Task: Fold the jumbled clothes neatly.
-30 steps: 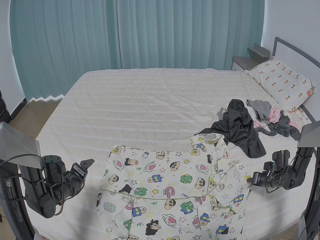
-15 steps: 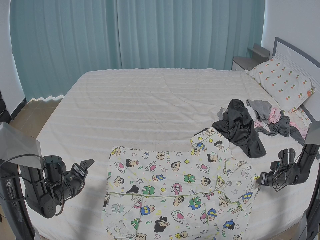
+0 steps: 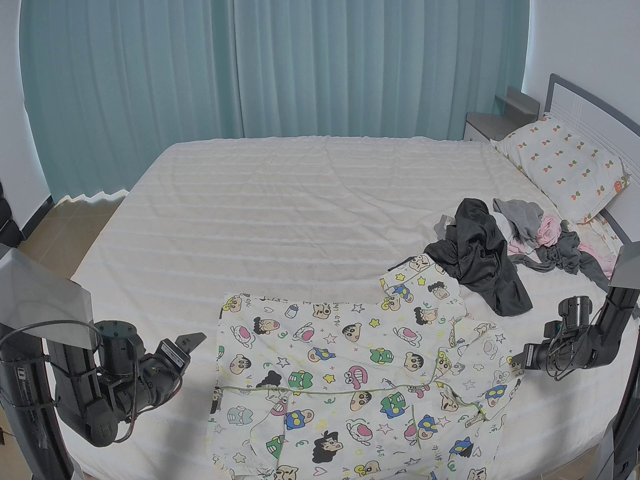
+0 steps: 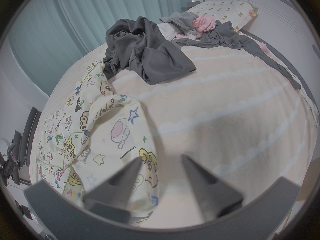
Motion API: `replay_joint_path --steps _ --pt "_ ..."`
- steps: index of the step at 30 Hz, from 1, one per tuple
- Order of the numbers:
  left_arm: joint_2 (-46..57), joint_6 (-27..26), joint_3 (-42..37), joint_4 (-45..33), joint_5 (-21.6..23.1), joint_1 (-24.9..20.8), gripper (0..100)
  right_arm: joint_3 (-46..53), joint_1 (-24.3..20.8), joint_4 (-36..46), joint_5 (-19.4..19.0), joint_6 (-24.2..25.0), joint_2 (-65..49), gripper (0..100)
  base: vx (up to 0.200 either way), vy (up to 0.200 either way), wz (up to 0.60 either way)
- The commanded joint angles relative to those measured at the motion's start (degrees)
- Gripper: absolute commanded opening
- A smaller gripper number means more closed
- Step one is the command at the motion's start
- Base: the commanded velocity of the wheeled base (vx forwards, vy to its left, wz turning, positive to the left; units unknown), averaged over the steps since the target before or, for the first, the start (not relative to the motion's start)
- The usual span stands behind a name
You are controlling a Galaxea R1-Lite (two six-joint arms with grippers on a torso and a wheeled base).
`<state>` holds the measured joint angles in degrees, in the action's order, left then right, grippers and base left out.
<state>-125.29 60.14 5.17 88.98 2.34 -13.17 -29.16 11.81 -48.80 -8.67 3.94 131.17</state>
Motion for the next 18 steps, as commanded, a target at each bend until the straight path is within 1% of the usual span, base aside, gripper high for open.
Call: replay_joint_path --steps 1,2,3,4,6,8,9,11,15,17,18 --pt "0.31 0.24 -5.17 1.02 0.03 -8.37 100 0.86 -1.27 -0.42 -0.56 -0.77 -1.97 100 0.000 0.000 0.00" --pt "0.40 0.33 -5.17 0.76 -0.49 -10.48 100 0.60 -2.06 -0.68 -0.56 -0.42 -2.76 100 0.000 0.000 0.00" --pt "0.40 0.33 -5.17 -0.03 -0.58 -11.62 100 0.42 -2.67 -1.04 -0.65 -0.07 -3.38 100 0.000 0.000 0.00" --pt "0.40 0.33 -5.17 -0.21 -0.58 -11.71 100 0.42 -2.76 -1.12 -0.65 -0.07 -3.55 100 0.000 0.000 0.00" --pt "0.49 -0.02 -5.17 -4.34 0.30 -13.73 100 0.68 -5.31 -2.27 -0.65 1.60 -5.40 100 0.000 0.000 0.00" --pt "0.49 0.16 -5.17 -6.27 0.30 -15.84 100 1.56 -6.01 -2.88 -0.74 3.18 -6.45 100 0.000 0.000 0.00" --pt "0.67 0.33 -5.17 -7.94 0.12 -16.98 100 3.41 -6.63 -3.50 -0.91 4.94 -7.60 100 0.000 0.000 0.00" --pt "0.93 0.51 -5.17 -9.61 0.03 -17.24 100 6.57 -7.42 -4.81 -2.41 7.49 -9.18 100 0.000 0.000 0.00" --pt "1.63 0.68 -5.17 -9.44 -0.58 -16.37 100 11.93 -7.77 -10.79 -8.21 10.83 -10.50 100 0.000 0.000 0.00" --pt "2.34 0.95 -5.17 -9.61 -0.58 -16.28 100 13.25 -7.77 -13.16 -9.09 11.71 -10.41 100 0.000 0.000 0.00" --pt "2.51 1.83 -5.17 -9.44 -0.67 -16.28 100 14.57 -7.77 -15.71 -9.44 12.76 -9.97 100 0.000 0.000 0.00"
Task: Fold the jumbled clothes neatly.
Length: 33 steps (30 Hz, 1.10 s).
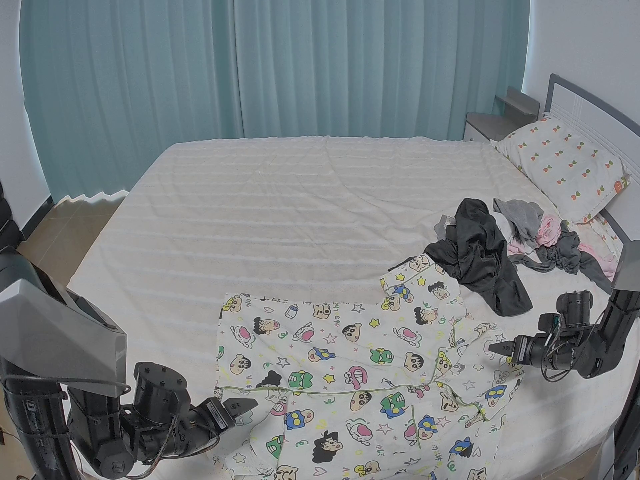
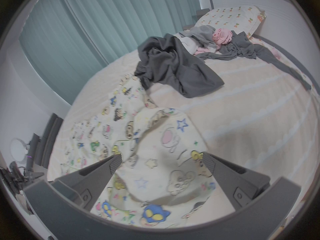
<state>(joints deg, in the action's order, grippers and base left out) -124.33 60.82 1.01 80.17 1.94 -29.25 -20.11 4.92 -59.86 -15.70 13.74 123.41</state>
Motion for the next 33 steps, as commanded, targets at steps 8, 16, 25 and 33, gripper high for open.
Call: replay_joint_path --steps 8,16,25,33 --pt "1.02 3.08 -1.01 -0.98 -0.36 -0.29 100 7.19 -1.15 -8.17 -3.81 4.72 -0.97 100 -0.200 0.000 0.00" --pt "1.11 3.96 -1.01 -0.89 -0.27 -1.87 100 7.72 -1.67 -8.17 -3.99 4.72 -0.80 100 -0.100 0.000 0.00" --pt "-1.97 3.17 7.60 -0.80 -7.12 -5.65 100 8.51 -3.61 -8.35 -4.07 4.63 -0.71 100 0.000 0.000 0.00" --pt "-5.92 2.11 12.00 -1.42 -7.74 -7.32 100 8.51 -3.61 -9.67 -4.07 4.54 0.61 100 0.000 0.000 0.00"
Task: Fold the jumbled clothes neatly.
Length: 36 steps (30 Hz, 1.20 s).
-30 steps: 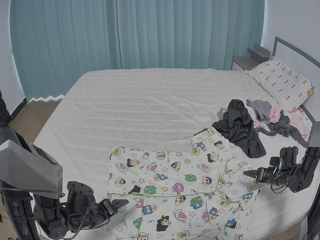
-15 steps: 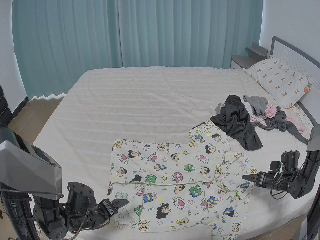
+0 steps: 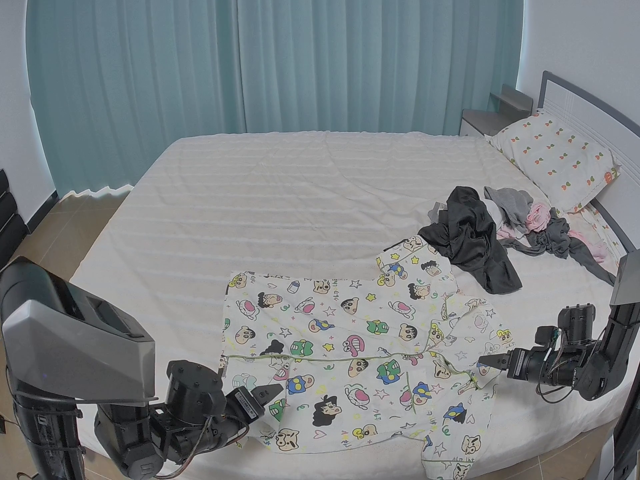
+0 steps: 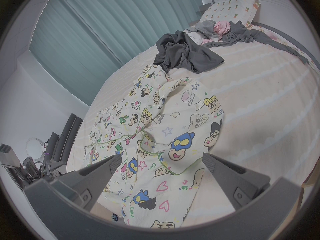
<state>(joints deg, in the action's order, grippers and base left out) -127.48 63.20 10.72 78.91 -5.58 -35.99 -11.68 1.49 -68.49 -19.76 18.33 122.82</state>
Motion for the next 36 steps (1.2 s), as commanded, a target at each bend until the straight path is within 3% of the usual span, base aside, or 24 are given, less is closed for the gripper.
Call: replay_joint_path --steps 1,4,11,27,28,36 --pt "-2.95 -1.15 2.20 -0.34 -0.22 -0.84 100 0.25 -0.17 -2.00 0.07 -0.05 1.63 100 0.000 0.000 0.00" --pt "-4.18 -5.54 1.94 -2.44 -0.74 -2.33 100 1.31 -0.17 -5.34 0.07 -0.05 3.04 100 0.000 0.000 0.00" --pt "-7.87 -9.49 3.70 -3.24 -7.34 -4.88 100 3.77 -0.17 -14.75 0.34 0.03 7.52 100 0.000 0.000 0.00" --pt "-7.96 -9.49 9.32 -9.56 -9.97 -6.03 100 4.21 -0.26 -16.94 0.16 0.12 8.22 100 0.000 0.000 0.00" --pt "-7.96 -9.49 9.32 -9.56 -9.97 -6.03 0 4.21 -0.26 -16.94 0.16 0.12 8.22 100 0.000 0.000 0.00" --pt "-7.87 -7.12 9.24 -9.48 -14.10 -5.41 0 4.56 -0.34 -16.94 0.07 0.03 8.14 100 0.000 0.000 0.00"
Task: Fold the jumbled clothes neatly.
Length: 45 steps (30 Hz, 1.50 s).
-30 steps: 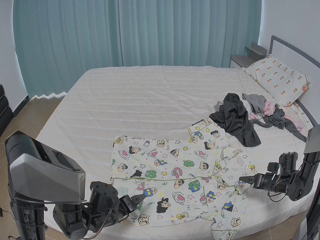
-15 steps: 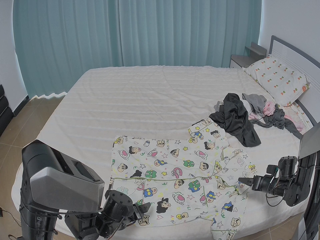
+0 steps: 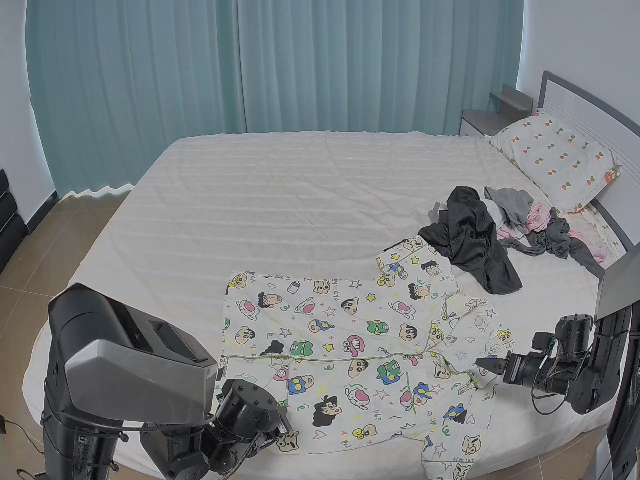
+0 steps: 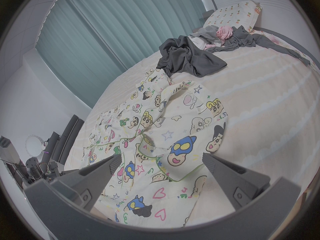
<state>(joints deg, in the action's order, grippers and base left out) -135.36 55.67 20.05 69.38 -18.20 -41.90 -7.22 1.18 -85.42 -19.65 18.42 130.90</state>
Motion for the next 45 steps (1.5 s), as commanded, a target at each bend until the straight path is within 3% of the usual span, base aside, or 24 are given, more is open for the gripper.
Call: replay_joint_path --steps 1,12,18,25,38,45 --pt "0.10 0.58 -0.28 0.14 -2.10 0.77 0 0.10 -0.04 -0.01 -0.04 -0.05 0.05 100 0.000 0.000 0.00" --pt "3.79 0.22 0.07 1.02 -6.41 6.74 0 0.80 -0.83 -0.80 -0.04 0.04 -0.12 100 0.000 0.000 0.00" --pt "4.58 -4.61 1.39 2.17 -6.06 11.75 0 0.98 -0.83 -1.15 -0.04 0.04 -0.12 100 0.000 0.000 0.00" --pt "3.97 -8.04 2.36 4.72 -1.66 15.53 0 0.98 -0.83 -1.15 -0.04 0.04 -0.12 100 0.000 0.000 0.00" --pt "2.30 -11.99 3.59 4.72 10.99 24.23 0 0.98 -0.83 -1.15 -0.04 0.04 -0.12 100 0.000 0.000 0.00" --pt "0.28 -13.66 6.23 4.54 14.16 26.17 0 0.98 -0.83 -1.15 -0.04 0.04 0.05 100 0.000 0.000 0.00"
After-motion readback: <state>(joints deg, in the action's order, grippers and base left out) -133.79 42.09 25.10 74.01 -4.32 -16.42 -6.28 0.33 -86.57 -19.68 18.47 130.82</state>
